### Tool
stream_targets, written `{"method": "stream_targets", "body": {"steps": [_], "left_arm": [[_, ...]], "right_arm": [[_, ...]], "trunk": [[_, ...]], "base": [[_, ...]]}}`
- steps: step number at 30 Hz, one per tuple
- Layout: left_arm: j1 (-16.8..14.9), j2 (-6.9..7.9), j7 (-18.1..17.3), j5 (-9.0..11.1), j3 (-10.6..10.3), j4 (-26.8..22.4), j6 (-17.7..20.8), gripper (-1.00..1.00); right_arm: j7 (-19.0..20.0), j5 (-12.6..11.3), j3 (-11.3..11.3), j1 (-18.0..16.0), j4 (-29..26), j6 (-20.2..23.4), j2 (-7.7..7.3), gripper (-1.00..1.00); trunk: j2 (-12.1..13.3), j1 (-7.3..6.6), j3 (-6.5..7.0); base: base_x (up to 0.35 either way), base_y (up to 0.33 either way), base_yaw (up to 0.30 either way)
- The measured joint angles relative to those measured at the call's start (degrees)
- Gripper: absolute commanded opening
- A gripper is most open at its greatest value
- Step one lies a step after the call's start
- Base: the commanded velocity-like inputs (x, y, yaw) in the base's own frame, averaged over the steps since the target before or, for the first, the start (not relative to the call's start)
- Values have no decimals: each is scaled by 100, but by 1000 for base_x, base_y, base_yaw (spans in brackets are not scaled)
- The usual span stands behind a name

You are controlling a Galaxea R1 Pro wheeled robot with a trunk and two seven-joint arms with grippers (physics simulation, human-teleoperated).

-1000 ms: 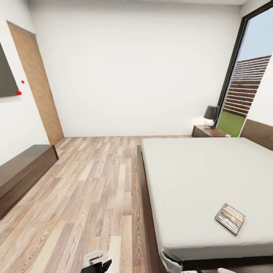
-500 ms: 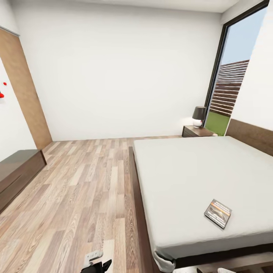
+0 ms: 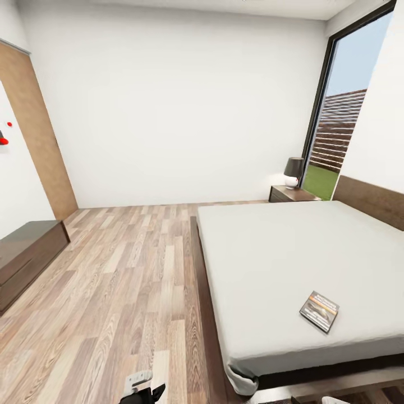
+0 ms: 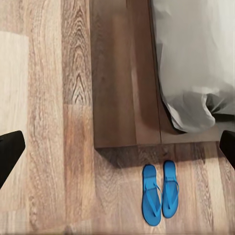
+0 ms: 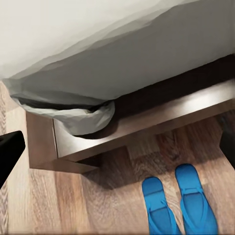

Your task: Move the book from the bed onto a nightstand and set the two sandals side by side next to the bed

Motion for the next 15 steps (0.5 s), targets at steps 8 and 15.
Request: {"method": "stream_targets", "body": {"steps": [8, 15], "left_arm": [[-1, -1, 2, 0, 0, 1, 6, 100], [-1, -1, 2, 0, 0, 1, 9, 100]], "right_arm": [[11, 2, 1, 5, -2, 0, -1, 100], [9, -3, 1, 5, -2, 0, 0, 100]], "trunk": [[0, -1, 24], [0, -1, 63]], "base": [[-9, 0, -151], [0, 0, -249]]}}
